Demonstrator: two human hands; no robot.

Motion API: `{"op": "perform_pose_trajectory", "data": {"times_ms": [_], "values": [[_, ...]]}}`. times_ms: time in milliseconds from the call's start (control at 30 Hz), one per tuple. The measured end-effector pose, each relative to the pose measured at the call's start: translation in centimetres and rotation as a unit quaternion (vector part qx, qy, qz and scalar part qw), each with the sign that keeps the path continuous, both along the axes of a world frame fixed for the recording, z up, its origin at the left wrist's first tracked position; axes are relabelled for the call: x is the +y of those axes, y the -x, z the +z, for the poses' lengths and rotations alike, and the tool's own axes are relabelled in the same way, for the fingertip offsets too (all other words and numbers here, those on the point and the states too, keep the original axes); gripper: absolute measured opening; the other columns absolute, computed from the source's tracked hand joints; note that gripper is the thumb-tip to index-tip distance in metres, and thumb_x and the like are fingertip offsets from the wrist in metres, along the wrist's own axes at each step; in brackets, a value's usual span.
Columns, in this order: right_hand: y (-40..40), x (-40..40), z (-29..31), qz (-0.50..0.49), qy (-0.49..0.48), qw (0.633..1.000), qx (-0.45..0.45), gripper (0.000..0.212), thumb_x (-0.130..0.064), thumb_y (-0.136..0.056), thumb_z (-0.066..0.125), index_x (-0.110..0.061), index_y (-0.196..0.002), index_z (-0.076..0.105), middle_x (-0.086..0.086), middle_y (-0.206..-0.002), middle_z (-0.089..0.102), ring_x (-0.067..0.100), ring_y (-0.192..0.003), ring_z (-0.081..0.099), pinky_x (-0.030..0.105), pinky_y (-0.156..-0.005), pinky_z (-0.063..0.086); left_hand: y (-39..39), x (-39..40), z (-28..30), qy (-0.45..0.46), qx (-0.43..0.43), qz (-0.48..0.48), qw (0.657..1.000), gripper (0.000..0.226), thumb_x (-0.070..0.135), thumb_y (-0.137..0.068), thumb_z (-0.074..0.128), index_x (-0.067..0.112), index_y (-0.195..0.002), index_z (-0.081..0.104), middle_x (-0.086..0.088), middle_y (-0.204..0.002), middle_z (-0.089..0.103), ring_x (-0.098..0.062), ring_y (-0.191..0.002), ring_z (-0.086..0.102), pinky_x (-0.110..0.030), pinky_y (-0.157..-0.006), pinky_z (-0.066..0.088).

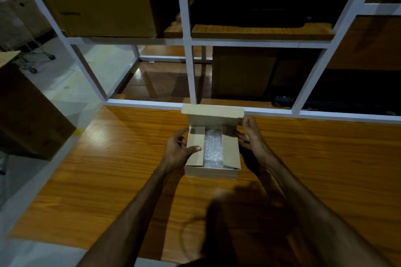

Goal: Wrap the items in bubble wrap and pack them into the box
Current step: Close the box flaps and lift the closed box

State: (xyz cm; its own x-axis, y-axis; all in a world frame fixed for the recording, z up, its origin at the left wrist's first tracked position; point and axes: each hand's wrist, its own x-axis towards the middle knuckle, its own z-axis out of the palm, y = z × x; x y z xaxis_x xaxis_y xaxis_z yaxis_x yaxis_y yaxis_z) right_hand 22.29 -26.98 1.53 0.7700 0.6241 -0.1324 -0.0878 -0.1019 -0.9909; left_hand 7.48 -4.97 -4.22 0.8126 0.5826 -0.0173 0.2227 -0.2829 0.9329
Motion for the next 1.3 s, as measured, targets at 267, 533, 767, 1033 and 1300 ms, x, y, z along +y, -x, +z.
{"op": "perform_pose_trajectory", "data": {"times_ms": [267, 533, 767, 1033, 1300], "values": [[-0.7, -0.6, -0.1, 0.079, 0.032, 0.996, 0.01, 0.057, -0.07, -0.096, 0.038, -0.025, -0.122, 0.061, 0.007, -0.133, 0.056, 0.027, -0.121, 0.057, 0.04, -0.092, 0.051, 0.7, -0.8, 1.0, 0.04, -0.018, 0.006, 0.999, 0.092, 0.005, -0.078, 0.089, 0.018, -0.155, 0.039, 0.001, -0.124, 0.06, -0.025, -0.113, 0.065, -0.03, -0.079, 0.063], [1.0, -0.6, -3.7, 0.086, 0.145, 0.967, -0.189, 0.045, -0.051, -0.09, 0.074, -0.037, -0.131, 0.063, -0.011, -0.152, 0.038, 0.011, -0.141, 0.036, 0.045, -0.119, 0.034, 1.9, -1.1, 1.4, 0.07, -0.031, 0.055, 0.996, 0.059, -0.003, -0.101, 0.059, 0.024, -0.152, 0.05, 0.003, -0.123, 0.067, -0.015, -0.104, 0.069, -0.032, -0.089, 0.062], [1.8, -1.8, -3.7, 0.152, 0.237, 0.909, -0.306, 0.101, -0.091, -0.069, 0.064, -0.045, -0.155, 0.039, -0.024, -0.167, 0.012, 0.017, -0.152, 0.02, 0.053, -0.115, 0.032, 4.6, -0.7, 1.7, 0.06, -0.027, -0.04, 0.997, 0.063, -0.01, -0.089, 0.072, 0.014, -0.146, 0.059, -0.001, -0.143, 0.065, -0.013, -0.131, 0.062, -0.034, -0.097, 0.06], [2.7, -2.5, -4.9, 0.096, 0.236, 0.904, -0.343, 0.099, -0.095, -0.073, 0.051, -0.039, -0.154, 0.042, -0.019, -0.165, 0.024, 0.014, -0.146, 0.029, 0.049, -0.11, 0.046, 5.8, -2.1, 1.3, 0.039, -0.007, -0.066, 0.997, 0.079, 0.003, -0.083, 0.083, 0.023, -0.153, 0.05, 0.002, -0.154, 0.052, -0.018, -0.137, 0.054, -0.037, -0.101, 0.059], [2.5, -3.4, -5.6, 0.104, 0.225, 0.889, -0.384, 0.086, -0.08, -0.084, 0.057, -0.032, -0.155, 0.045, -0.014, -0.166, 0.03, 0.014, -0.15, 0.03, 0.057, -0.116, 0.04, 6.4, -3.0, 0.3, -0.043, -0.047, -0.04, 0.997, 0.065, 0.021, -0.086, 0.085, 0.015, -0.146, 0.059, 0.007, -0.147, 0.057, -0.019, -0.132, 0.061, -0.03, -0.094, 0.062]]}}
